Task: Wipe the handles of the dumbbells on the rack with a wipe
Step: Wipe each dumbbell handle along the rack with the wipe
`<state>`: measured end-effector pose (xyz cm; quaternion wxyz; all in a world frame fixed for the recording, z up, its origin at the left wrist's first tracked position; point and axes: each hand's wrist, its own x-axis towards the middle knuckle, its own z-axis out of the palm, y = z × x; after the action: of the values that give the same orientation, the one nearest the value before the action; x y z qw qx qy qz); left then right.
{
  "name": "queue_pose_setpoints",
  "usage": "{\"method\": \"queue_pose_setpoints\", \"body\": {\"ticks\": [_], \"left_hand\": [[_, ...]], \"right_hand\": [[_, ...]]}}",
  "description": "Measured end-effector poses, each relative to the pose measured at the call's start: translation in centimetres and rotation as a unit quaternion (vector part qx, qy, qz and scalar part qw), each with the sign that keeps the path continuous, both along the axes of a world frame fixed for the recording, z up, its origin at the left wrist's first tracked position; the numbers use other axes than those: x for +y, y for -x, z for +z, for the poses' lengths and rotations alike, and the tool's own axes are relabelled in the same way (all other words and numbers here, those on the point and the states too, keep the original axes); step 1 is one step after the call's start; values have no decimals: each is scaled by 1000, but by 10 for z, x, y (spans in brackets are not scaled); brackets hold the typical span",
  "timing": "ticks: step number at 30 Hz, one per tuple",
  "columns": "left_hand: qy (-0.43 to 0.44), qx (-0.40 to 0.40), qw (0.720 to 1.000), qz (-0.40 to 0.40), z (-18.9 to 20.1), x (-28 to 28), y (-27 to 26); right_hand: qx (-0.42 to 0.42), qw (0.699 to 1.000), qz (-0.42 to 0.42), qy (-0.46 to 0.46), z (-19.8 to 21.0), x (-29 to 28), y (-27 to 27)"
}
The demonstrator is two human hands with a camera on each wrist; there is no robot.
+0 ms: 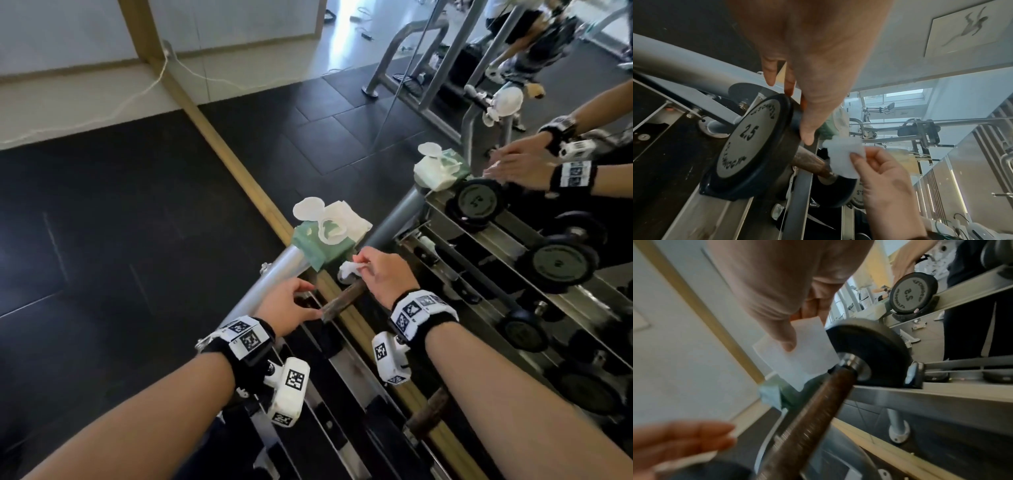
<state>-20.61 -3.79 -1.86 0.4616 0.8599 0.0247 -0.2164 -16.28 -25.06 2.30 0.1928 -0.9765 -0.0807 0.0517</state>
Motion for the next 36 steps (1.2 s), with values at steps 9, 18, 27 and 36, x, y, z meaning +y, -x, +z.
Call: {"method": "queue_pose_setpoints", "body": {"ticks": [9, 18, 27, 36], "left_hand": [[10, 25, 999, 22, -12, 4, 4], [41, 39, 998, 31, -20, 7, 5], [77, 39, 995, 42, -27, 7, 5], [96, 52, 993, 48, -28, 9, 5]], "right_hand": [[-15, 997, 59, 47, -23, 4, 24], [51, 995, 90, 11, -33, 5, 26], [36, 978, 203, 8, -52, 3, 45], [8, 986, 143, 86, -48, -4, 22]]}}
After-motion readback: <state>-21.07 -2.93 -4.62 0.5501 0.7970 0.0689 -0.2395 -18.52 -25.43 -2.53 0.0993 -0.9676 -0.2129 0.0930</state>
